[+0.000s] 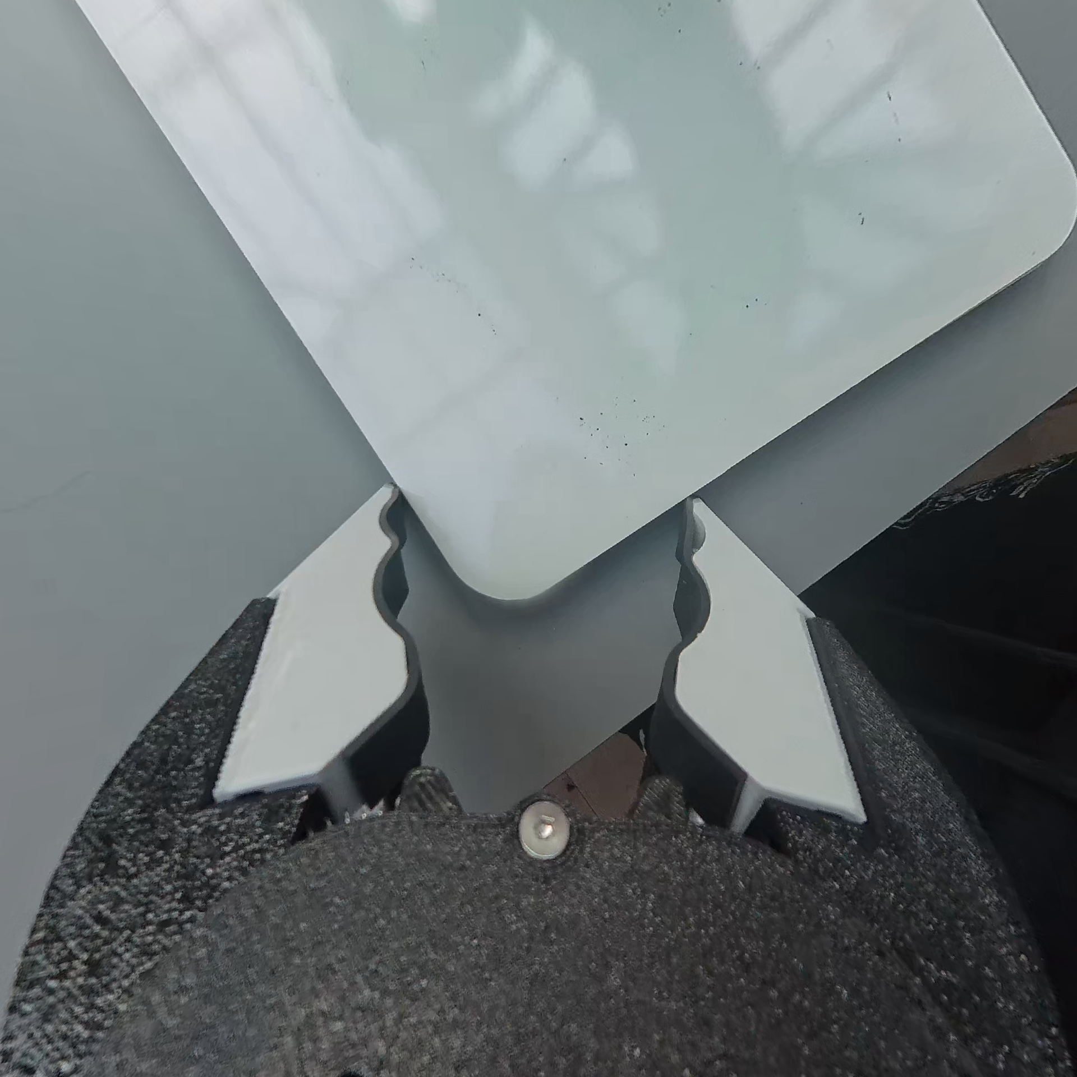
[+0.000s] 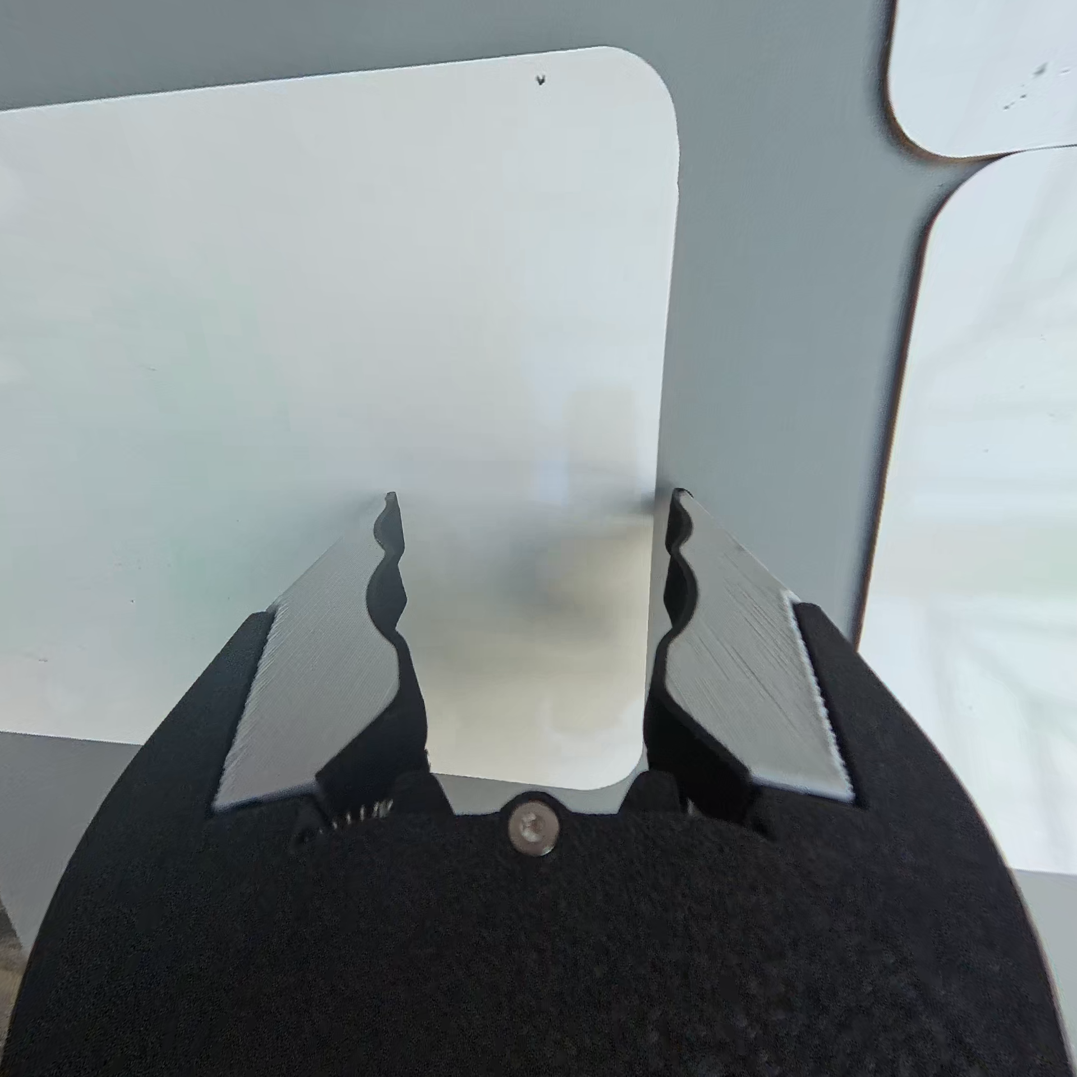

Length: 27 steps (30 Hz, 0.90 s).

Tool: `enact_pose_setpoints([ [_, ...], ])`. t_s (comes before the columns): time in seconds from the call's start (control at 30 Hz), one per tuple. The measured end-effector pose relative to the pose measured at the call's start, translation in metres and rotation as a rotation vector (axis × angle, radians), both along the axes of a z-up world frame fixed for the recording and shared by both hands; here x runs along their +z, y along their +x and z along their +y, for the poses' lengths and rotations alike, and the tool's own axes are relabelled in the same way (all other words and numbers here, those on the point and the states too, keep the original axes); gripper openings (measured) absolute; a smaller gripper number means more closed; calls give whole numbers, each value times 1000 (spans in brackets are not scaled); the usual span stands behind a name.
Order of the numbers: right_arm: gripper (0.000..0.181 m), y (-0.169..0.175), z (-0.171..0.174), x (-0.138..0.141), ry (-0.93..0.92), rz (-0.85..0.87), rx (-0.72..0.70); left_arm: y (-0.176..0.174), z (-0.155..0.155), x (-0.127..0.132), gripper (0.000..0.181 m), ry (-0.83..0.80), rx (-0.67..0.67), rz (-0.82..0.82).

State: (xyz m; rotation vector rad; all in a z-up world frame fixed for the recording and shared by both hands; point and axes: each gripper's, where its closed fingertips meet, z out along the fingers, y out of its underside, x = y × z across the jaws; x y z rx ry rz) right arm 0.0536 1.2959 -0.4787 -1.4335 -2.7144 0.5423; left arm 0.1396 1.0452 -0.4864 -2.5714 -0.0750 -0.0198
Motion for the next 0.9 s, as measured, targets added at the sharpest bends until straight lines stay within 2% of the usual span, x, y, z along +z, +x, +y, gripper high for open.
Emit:
enact_pose_setpoints([
  [0.1,95,1,14,23,-76,108,-234,0,0,14,97,71,18,-78],
  [0.2,97,34,35,45,-161,209,-532,-13,-1,36,96,153,87,-188],
  [0.3,97,88,38,45,-214,266,-780,-43,16,53,94,224,180,-318],
  [0.4,99,116,22,31,-273,279,-959,-75,54,55,96,259,238,-430],
  [0.57,102,103,17,18,-289,302,-1102,-109,121,35,98,218,244,-507],
  [0.67,97,95,18,12,-262,282,-1142,-115,146,26,91,186,232,-507],
  [0.73,93,89,13,11,-261,271,-1144,-111,155,27,87,178,218,-518],
  [0.77,97,87,12,11,-253,270,-1152,-108,157,26,93,171,213,-521],
  [0.9,100,81,11,11,-260,279,-1198,-106,160,25,90,164,225,-508],
])
